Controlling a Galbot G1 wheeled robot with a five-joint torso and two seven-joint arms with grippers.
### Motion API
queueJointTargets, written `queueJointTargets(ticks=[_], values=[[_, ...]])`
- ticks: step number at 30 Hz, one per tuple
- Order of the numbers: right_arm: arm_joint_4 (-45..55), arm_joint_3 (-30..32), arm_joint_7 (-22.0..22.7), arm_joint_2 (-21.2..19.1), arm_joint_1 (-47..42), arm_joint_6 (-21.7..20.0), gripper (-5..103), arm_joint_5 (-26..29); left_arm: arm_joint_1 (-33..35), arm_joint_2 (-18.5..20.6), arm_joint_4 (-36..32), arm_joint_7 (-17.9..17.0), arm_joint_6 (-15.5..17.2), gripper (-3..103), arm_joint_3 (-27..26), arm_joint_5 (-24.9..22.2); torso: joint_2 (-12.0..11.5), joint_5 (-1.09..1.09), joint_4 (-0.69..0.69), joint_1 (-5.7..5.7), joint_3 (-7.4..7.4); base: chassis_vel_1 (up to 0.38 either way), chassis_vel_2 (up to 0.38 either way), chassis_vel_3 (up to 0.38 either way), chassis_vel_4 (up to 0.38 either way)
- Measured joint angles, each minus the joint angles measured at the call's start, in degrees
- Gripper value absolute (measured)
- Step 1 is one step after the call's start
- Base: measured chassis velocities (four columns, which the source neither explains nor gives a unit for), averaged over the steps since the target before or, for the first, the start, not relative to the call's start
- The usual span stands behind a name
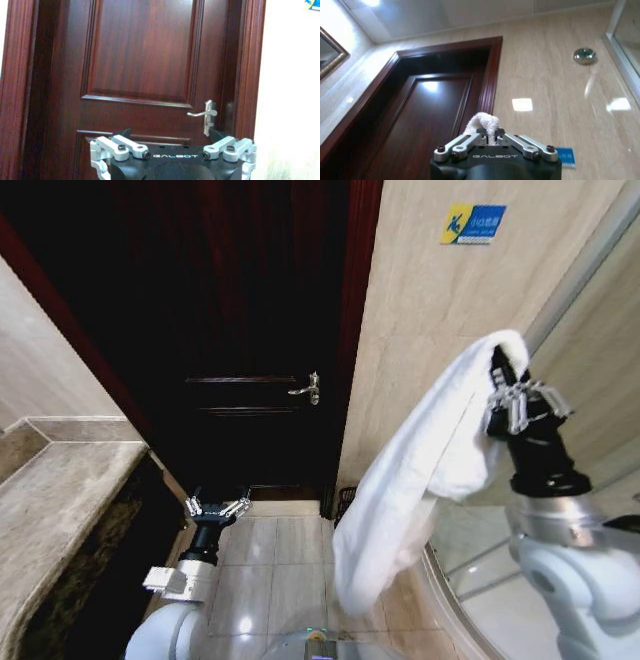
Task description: Discard the used towel into the hamper.
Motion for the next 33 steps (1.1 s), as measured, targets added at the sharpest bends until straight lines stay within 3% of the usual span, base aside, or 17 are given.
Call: queueJointTargets(ticks=[7,15,21,33], values=[[-4.85,-1.51,-0.17,-3.72,9.88,-0.81,5,3.36,0.01,0.0,0.0,0.0,0.0,100,0.0,0.0,0.08,-0.04,-0.01,-0.04,0.01,0.033,-0.045,-0.028,0.034],[-12.93,-4.72,-1.78,-5.11,17.99,-0.77,5,4.95,-0.01,0.0,0.0,0.0,0.0,100,0.0,0.0,0.07,-0.02,-0.01,0.05,0.05,0.0,0.0,0.0,0.0],[-19.75,-7.08,-3.65,-5.05,24.63,-0.22,5,5.81,-0.01,0.0,0.0,0.0,0.0,100,0.0,0.0,0.11,-0.03,-0.01,0.02,0.04,0.0,0.0,0.0,0.0],[-22.56,-12.89,-4.32,-2.03,29.36,0.83,5,5.44,-0.01,0.0,0.0,0.0,0.0,100,0.0,0.0,0.12,-0.02,-0.01,0.03,0.05,0.0,0.0,0.0,0.0]])
